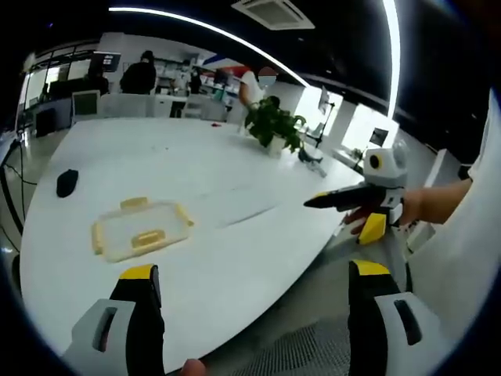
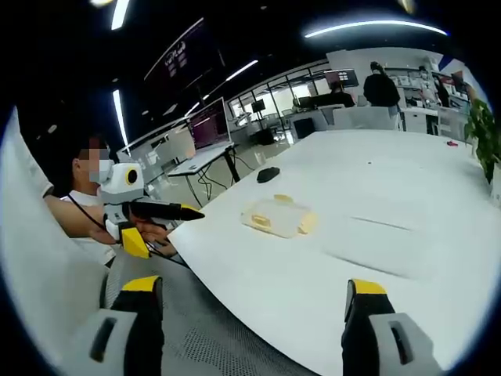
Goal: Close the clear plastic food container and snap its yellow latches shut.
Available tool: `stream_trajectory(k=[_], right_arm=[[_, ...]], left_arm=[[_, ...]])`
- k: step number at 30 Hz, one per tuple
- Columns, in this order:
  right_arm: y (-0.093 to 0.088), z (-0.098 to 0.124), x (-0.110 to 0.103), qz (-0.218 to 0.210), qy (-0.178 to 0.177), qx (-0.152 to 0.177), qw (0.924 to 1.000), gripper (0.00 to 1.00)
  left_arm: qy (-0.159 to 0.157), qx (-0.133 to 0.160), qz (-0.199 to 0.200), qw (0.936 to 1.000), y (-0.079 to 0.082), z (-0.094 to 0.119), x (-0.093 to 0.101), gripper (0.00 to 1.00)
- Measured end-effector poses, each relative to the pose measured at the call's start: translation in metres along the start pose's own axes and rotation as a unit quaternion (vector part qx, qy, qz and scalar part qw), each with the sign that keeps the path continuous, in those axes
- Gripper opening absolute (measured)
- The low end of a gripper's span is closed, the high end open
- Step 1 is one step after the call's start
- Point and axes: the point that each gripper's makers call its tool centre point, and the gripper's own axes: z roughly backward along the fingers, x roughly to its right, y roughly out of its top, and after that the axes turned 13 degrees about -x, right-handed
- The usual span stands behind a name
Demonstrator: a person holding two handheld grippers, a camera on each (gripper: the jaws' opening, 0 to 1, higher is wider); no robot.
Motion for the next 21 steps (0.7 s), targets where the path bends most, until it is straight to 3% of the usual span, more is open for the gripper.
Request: stream_trajectory(k=[21], right_arm=[[0.0007,0.0003,0.0015,0.0,-0.006,0.002,1.0,0.97]], left_arm=[[-0.002,0.001,-0.001,1.0,-0.0001,0.0002,0.0007,0.99]])
